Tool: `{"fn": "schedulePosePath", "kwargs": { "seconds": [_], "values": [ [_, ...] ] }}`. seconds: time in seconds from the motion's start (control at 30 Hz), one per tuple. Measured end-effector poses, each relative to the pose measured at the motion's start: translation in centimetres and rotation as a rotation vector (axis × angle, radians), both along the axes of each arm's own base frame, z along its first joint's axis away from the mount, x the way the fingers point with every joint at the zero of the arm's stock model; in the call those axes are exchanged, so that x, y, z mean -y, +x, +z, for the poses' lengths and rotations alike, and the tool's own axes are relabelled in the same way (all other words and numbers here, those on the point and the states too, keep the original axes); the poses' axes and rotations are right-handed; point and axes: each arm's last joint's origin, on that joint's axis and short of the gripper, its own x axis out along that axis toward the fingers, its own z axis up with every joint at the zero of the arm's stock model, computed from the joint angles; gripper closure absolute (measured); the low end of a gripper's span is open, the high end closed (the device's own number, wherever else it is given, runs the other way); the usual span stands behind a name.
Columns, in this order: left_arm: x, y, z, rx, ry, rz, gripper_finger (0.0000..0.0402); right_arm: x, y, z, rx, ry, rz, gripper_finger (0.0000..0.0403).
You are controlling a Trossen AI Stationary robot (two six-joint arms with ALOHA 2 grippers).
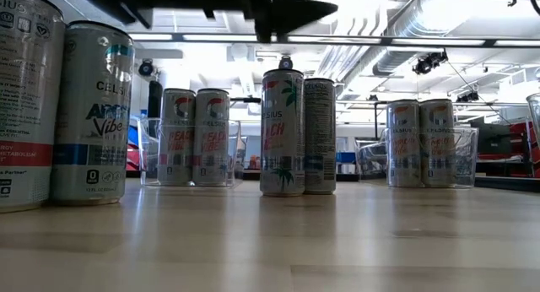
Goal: Sort soda cans
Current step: Put the white-pink soda can into the top left transparent bin
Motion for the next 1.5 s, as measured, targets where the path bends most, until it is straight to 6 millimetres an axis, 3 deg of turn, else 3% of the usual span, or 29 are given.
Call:
{"fn": "schedulePosePath", "kwargs": {
  "seconds": [0.17,0.37,0.47,0.6,0.73,0.97,1.23,1.37,1.5],
  "values": [
    [0.8,-1.6,2.4,-0.033,0.117,0.055,0.0037,-0.3,1.1,1.3,0.007,-0.003,0.017,0.0108],
    [0.6,-4.3,4.8,-0.147,0.153,0.186,0.0037,-0.7,2.8,4.3,0.013,0.011,0.053,0.0108],
    [0.3,-5.3,5.1,-0.218,0.170,0.245,0.0037,-0.7,3.6,5.4,0.034,0.001,0.071,0.0108],
    [0.2,-5.9,4.1,-0.334,0.190,0.253,0.0037,-0.9,4.8,5.8,0.216,-0.102,0.132,0.0107],
    [-0.1,-5.6,2.3,-0.441,0.187,0.259,0.0037,-1.5,6.2,4.8,0.390,-0.244,0.175,0.0107],
    [-1.6,-3.8,-0.6,-0.491,0.176,0.344,0.0037,-2.0,9.7,1.4,0.505,-0.322,0.105,0.0107],
    [-3.3,-2.8,-1.0,-0.450,0.065,0.433,0.0037,-1.7,12.3,-2.0,0.515,-0.255,0.091,0.0107],
    [-3.4,-2.8,-1.0,-0.444,0.048,0.442,0.0037,-1.3,12.7,-3.1,0.528,-0.250,0.077,0.0107],
    [-2.1,-3.2,-0.7,-0.427,0.006,0.429,0.0037,-0.9,12.8,-3.8,0.531,-0.239,0.063,0.0107]
  ]
}}
